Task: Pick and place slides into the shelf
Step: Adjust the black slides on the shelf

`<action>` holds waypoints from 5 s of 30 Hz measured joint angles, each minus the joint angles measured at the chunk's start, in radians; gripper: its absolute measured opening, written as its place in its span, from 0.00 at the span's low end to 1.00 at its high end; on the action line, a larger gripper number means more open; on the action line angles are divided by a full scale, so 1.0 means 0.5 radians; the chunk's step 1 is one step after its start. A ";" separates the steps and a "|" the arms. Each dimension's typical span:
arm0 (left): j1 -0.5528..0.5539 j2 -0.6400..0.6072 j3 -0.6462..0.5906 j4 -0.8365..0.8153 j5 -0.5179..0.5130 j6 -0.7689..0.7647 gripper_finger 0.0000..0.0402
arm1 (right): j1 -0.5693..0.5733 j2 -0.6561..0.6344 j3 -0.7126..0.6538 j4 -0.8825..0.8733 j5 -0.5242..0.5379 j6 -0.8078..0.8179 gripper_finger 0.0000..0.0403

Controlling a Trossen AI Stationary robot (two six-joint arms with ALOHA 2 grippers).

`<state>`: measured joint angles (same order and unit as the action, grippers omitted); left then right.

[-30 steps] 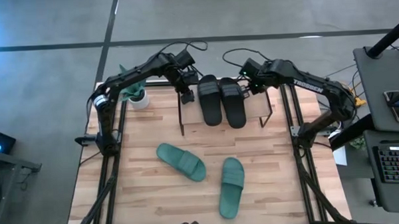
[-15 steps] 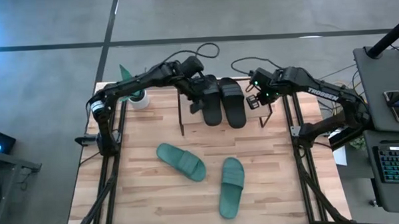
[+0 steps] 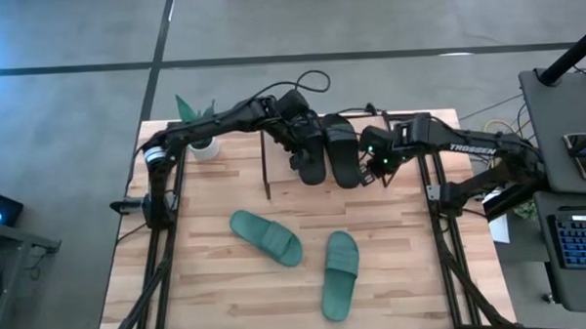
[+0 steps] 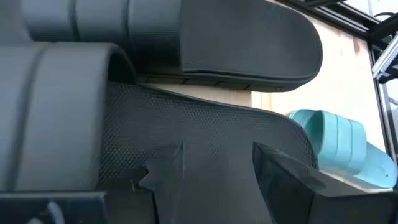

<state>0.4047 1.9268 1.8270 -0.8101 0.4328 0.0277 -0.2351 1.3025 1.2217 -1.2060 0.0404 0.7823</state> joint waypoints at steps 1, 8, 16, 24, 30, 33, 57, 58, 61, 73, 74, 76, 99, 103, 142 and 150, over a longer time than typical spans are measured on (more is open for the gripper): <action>-0.001 0.007 0.000 -0.003 0.000 -0.011 0.44 | 0.035 0.001 0.000 0.031 -0.001 0.022 0.02; -0.008 0.042 0.001 -0.036 0.004 -0.039 0.44 | 0.196 0.066 -0.004 0.100 -0.027 0.128 0.02; -0.023 0.042 0.004 -0.094 -0.002 -0.039 0.44 | 0.284 0.138 -0.022 0.183 -0.038 0.165 0.02; -0.024 0.042 0.005 -0.123 0.000 -0.044 0.44 | 0.287 0.213 -0.024 0.321 -0.027 0.152 0.02; -0.024 0.042 0.004 -0.131 0.001 -0.046 0.44 | 0.287 0.264 -0.024 0.419 -0.025 0.132 0.02; -0.024 0.042 0.004 -0.135 0.001 -0.046 0.44 | 0.290 0.267 -0.024 0.424 -0.026 0.119 0.02; 0.059 -0.241 -0.005 -0.497 -0.581 -0.139 0.44 | 0.009 -0.135 -0.032 0.032 0.606 0.438 0.02; 0.081 -0.241 -0.005 -0.496 -0.581 -0.147 0.44 | -0.041 -0.121 -0.032 0.040 0.606 0.407 0.02; 0.150 -0.241 -0.005 -0.495 -0.586 -0.150 0.44 | -0.172 -0.053 -0.032 0.074 0.605 0.300 0.02; 0.316 -0.149 -0.012 -0.461 -0.501 -0.140 0.44 | -0.403 0.189 -0.032 0.438 0.535 -0.114 0.02; 0.314 -0.141 -0.013 -0.434 -0.498 -0.140 0.44 | -0.407 0.205 -0.032 0.450 0.538 -0.134 0.02; 0.313 -0.126 -0.018 -0.403 -0.491 -0.141 0.44 | -0.408 0.228 -0.032 0.463 0.543 -0.162 0.02; 0.285 -0.098 -0.123 -0.188 -0.354 -0.140 0.44 | -0.412 0.208 -0.034 0.558 0.667 -0.113 0.02; 0.287 -0.098 -0.132 -0.163 -0.355 -0.140 0.44 | -0.412 0.172 -0.034 0.518 0.749 -0.057 0.02; -0.111 -0.222 -0.137 0.045 -0.350 -0.151 0.44 | -0.208 0.049 -0.047 0.782 0.320 -0.063 0.02; -0.113 -0.164 -0.174 0.012 -0.352 -0.202 0.44 | -0.282 0.145 -0.053 0.801 0.273 -0.124 0.02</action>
<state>0.3481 1.8450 1.7401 -0.8039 0.2566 -0.0734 -0.3759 1.3751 1.1954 -0.8053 0.1771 0.7206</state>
